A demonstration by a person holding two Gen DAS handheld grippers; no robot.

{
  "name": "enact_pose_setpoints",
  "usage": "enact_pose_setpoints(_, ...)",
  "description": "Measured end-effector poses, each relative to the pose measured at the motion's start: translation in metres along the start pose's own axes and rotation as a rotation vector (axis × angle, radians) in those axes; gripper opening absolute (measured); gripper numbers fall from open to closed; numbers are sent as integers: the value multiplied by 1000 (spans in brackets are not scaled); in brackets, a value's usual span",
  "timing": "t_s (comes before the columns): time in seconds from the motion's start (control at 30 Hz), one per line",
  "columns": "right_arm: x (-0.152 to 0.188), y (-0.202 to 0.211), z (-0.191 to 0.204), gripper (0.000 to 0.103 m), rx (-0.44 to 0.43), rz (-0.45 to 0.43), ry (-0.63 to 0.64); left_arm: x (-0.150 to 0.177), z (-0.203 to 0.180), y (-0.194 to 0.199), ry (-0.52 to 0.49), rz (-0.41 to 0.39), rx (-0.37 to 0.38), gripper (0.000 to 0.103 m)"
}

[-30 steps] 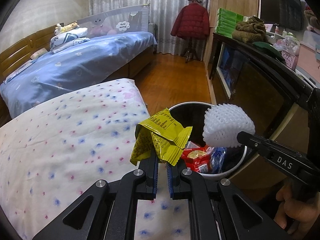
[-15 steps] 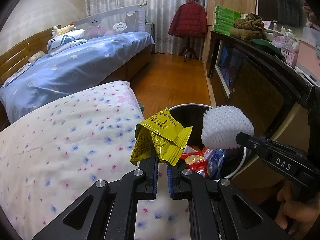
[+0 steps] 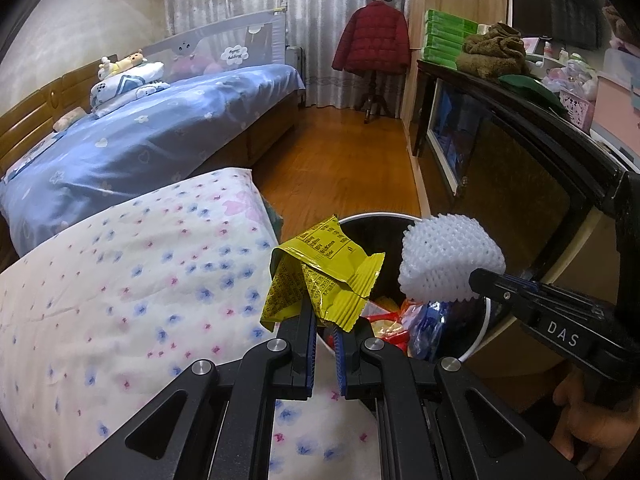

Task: Collect trash
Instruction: 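Carry the yellow wrapper and white scrubber over the bin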

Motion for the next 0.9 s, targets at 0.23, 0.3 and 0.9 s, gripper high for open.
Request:
enact_pose_setpoints(0.23, -5, 0, -6, 12, 12, 1, -1, -4, -5, -2, -17, -4, 4, 7)
enact_pose_setpoints(0.3, -6, -1, -8, 12, 15, 3, -2, -6, -7, -3, -19, -5, 5, 7)
enact_pose_setpoints(0.9, -8, -2, -13, 12, 20, 7, -1, -10, -15, -12, -31, 8, 4, 7)
Point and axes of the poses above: each gripper's, at about its wrist camera, not at the fingertips, and y roughly against the way its jaws point, z to its left, x to its underside, the point moved 2 cm from there along -y, roughly the way its jaws point, and after that the axes turned 8 degrees about -x, right-handed, at the moved point
